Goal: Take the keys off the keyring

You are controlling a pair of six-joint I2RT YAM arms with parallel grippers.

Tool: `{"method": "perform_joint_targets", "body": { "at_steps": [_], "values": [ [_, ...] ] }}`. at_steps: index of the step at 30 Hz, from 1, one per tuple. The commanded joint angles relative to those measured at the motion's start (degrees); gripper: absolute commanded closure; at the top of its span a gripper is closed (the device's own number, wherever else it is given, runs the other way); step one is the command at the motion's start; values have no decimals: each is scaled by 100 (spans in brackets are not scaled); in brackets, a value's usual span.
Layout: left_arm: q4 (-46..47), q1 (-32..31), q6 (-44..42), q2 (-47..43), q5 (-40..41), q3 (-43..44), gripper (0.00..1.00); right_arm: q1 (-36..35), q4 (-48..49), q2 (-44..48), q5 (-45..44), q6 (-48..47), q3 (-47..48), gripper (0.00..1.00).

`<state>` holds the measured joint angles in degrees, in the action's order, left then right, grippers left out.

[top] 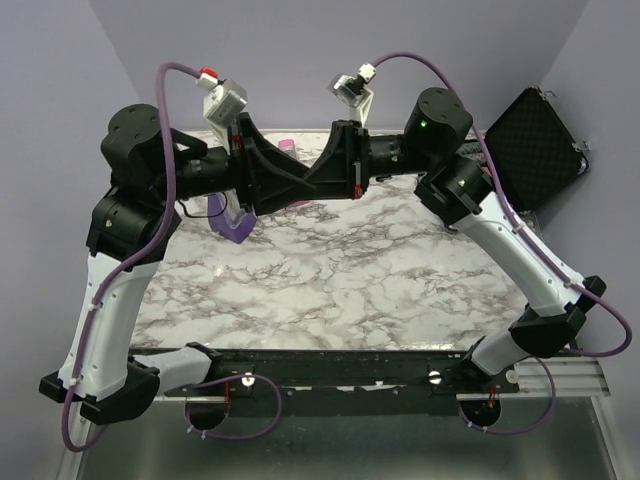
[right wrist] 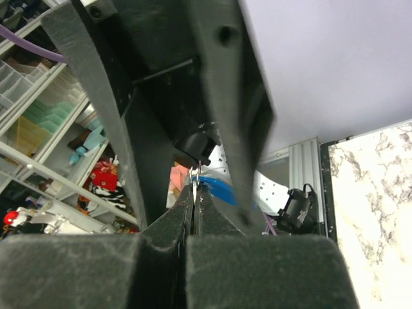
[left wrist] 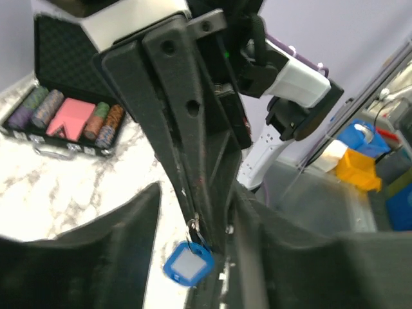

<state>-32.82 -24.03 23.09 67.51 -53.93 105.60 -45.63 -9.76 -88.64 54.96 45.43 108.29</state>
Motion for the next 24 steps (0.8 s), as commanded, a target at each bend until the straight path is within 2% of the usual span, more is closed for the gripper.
{"method": "perform_joint_targets", "body": {
  "at_steps": [1, 5, 9, 12, 16, 19, 24],
  "values": [
    [-402, -84, 327, 175, 602, 154, 35, -52, 387, 31, -503, -25, -106, 99],
    [432, 108, 976, -184, 823, -346, 24, -52, 396, 40, -591, -43, -133, 99],
    [1836, 547, 2039, -632, 639, -1172, 23, -60, 396, 5, -627, -43, -89, 99],
    [2507, 821, 2638, -844, 542, -1612, 23, -52, 431, -4, -671, -43, -71, 99],
    [3167, 1032, 3192, -1020, 392, -2043, 37, -52, 562, -30, -680, 45, -54, 99],
    [3606, 1032, 3517, -1090, 313, -2341, 42, -52, 659, -57, -636, 115, -54, 99],
    [3511, 1041, 3483, -1178, 322, -2457, 47, -52, 721, -66, -653, 142, -45, 99]
  ]
}}
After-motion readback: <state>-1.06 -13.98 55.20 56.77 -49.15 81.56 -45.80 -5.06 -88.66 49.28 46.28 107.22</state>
